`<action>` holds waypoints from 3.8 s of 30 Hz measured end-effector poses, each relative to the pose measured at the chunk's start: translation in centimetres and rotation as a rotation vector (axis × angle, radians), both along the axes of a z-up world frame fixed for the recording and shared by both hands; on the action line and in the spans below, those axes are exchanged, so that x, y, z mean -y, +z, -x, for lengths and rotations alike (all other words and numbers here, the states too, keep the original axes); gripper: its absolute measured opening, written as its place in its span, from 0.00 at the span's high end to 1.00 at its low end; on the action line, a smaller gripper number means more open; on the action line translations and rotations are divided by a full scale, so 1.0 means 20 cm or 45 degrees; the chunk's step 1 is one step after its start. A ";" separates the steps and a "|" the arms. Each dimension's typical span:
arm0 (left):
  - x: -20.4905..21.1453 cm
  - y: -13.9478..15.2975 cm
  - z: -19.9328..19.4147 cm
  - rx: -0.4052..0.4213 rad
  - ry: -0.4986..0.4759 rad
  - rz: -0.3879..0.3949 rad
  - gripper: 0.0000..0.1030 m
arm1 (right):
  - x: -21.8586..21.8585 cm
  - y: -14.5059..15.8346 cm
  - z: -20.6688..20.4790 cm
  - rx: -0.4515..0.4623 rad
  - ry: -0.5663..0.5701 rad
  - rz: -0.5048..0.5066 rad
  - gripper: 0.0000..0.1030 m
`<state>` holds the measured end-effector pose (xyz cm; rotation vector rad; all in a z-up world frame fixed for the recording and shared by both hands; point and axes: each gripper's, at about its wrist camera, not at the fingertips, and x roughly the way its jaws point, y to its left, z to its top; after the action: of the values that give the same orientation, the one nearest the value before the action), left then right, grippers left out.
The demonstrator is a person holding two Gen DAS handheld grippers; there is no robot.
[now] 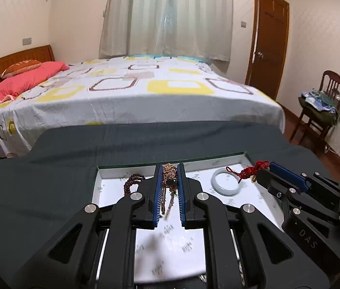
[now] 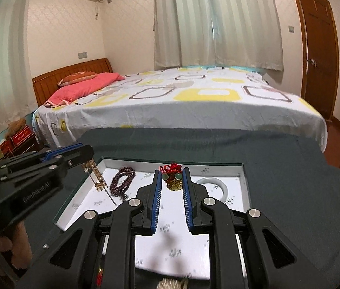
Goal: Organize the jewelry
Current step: 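Carry the gold chain into the box with the left tool while the right tool carries the red tassel charm, then open both tools to release the chain and tassel charm in the box, then move both tools back over the pearl necklace and dark beaded tassel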
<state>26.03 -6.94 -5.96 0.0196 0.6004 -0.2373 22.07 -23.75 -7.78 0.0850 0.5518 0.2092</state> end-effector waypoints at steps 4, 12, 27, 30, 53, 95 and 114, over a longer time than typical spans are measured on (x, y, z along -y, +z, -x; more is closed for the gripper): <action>0.01 -0.11 -0.12 -0.055 0.023 -0.018 0.88 | -0.02 -0.08 -0.12 -0.046 0.000 0.014 0.83; 0.01 -0.34 -0.33 -0.200 0.072 -0.090 0.88 | -0.07 -0.24 -0.33 -0.191 0.022 0.054 0.83; 0.04 -0.44 -0.45 -0.362 0.067 -0.161 0.74 | -0.12 -0.32 -0.45 -0.373 0.044 0.131 0.81; 0.03 -0.43 -0.45 -0.349 0.073 -0.154 0.64 | -0.12 -0.31 -0.44 -0.365 0.030 0.140 0.66; -0.11 -0.17 -0.13 -0.113 0.227 -0.146 0.18 | -0.02 -0.11 -0.15 -0.162 -0.071 0.092 0.43; -0.38 -0.35 0.50 -0.247 0.403 -0.196 0.13 | -0.04 -0.47 0.32 -0.416 -0.048 0.137 0.42; -0.37 -0.39 0.51 -0.271 0.386 -0.202 0.13 | -0.07 -0.46 0.35 -0.405 0.030 0.155 0.76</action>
<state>15.88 0.47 -13.67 0.0563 0.8237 0.1045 15.04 -22.33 -17.00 -0.0076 0.8813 0.1856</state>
